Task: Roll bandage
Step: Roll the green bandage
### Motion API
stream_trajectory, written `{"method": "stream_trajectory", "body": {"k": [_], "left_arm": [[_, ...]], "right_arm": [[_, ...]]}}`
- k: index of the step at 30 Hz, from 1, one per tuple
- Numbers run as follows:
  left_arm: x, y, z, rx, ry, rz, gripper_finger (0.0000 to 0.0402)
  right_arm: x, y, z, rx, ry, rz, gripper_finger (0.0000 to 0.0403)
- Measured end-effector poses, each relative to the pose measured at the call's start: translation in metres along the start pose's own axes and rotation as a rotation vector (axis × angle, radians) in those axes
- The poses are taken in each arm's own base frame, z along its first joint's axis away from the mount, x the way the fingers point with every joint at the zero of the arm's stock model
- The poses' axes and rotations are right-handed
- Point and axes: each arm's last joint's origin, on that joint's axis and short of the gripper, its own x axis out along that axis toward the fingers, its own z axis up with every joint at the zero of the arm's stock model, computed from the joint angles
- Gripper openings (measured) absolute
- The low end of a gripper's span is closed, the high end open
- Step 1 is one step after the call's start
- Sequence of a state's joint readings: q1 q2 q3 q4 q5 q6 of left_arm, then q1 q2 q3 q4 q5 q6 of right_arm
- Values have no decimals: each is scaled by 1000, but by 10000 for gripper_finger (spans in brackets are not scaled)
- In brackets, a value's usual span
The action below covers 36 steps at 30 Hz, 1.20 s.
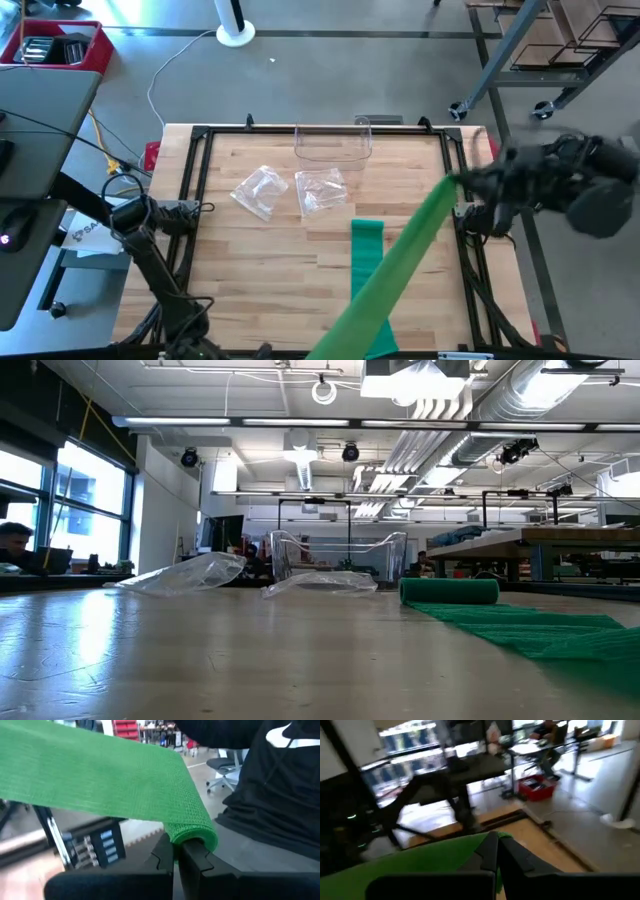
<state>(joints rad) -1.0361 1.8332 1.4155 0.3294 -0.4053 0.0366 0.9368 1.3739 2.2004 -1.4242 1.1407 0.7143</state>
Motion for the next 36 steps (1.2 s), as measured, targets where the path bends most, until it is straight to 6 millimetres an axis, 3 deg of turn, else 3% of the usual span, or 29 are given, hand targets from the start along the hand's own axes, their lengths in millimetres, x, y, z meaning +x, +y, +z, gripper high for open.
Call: {"method": "stream_trajectory", "body": {"k": [5, 14, 18, 26, 36], "left_arm": [[0, -1, 11, 46, -40, -27, 0], [-2, -4, 27, 129, -110, -21, 0], [-7, -8, 34, 229, -158, 39, 0], [-20, -10, 48, 346, -142, 329, 0], [-29, 5, 44, 373, 96, 815, 0]], "right_arm": [[28, 18, -39, -78, 186, -2, 0], [71, 40, -131, -140, 486, -65, 0], [85, 52, -173, -125, 554, -13, 0], [113, 88, -245, -61, 449, 242, 0], [147, 135, -298, -50, 370, 383, 0]]}}
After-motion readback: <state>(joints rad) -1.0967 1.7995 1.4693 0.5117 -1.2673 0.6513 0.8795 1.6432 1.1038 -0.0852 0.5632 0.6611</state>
